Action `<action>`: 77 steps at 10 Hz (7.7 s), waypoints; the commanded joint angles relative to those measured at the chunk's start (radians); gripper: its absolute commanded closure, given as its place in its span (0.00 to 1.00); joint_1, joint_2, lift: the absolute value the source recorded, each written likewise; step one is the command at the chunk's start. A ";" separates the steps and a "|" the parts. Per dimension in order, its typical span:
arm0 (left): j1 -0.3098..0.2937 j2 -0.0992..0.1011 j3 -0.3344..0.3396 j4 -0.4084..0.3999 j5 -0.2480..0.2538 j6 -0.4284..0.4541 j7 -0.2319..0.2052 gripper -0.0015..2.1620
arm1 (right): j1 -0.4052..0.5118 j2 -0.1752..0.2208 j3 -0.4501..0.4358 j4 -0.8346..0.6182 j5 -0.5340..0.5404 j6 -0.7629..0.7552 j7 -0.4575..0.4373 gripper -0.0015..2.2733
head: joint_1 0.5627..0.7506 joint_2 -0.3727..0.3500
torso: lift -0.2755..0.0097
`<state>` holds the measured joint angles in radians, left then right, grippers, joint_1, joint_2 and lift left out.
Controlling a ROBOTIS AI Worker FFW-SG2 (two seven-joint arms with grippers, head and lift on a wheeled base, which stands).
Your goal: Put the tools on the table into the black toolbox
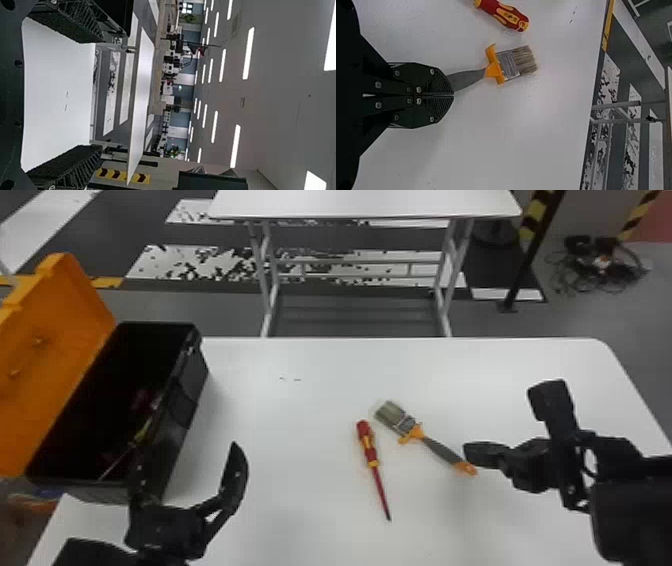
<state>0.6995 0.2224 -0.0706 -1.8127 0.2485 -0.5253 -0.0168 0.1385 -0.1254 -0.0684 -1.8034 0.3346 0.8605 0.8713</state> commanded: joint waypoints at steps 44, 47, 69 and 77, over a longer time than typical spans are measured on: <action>0.000 -0.012 0.029 -0.261 0.152 0.387 -0.253 0.03 | 0.328 0.015 -0.024 -0.406 -0.160 -0.238 -0.078 0.99 | 0.70 0.52 | 0.70; -0.054 -0.017 0.041 -0.290 0.284 0.629 -0.315 0.04 | 0.382 0.026 -0.004 -0.436 -0.212 -0.407 -0.074 0.99 | 0.70 0.53 | 0.70; -0.255 -0.118 -0.064 -0.263 0.405 0.877 -0.331 0.84 | 0.380 0.058 0.153 -0.438 -0.215 -0.416 -0.058 0.99 | 0.70 0.51 | 0.70; -0.236 -0.107 -0.041 -0.280 0.359 0.847 -0.357 0.98 | 0.426 0.066 0.084 -0.436 -0.341 -0.471 -0.058 0.01 | 0.70 0.52 | 0.70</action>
<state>0.4600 0.1129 -0.1159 -2.0885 0.6146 0.3235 -0.3745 0.5578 -0.0606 0.0324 -2.2400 0.0239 0.3914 0.8123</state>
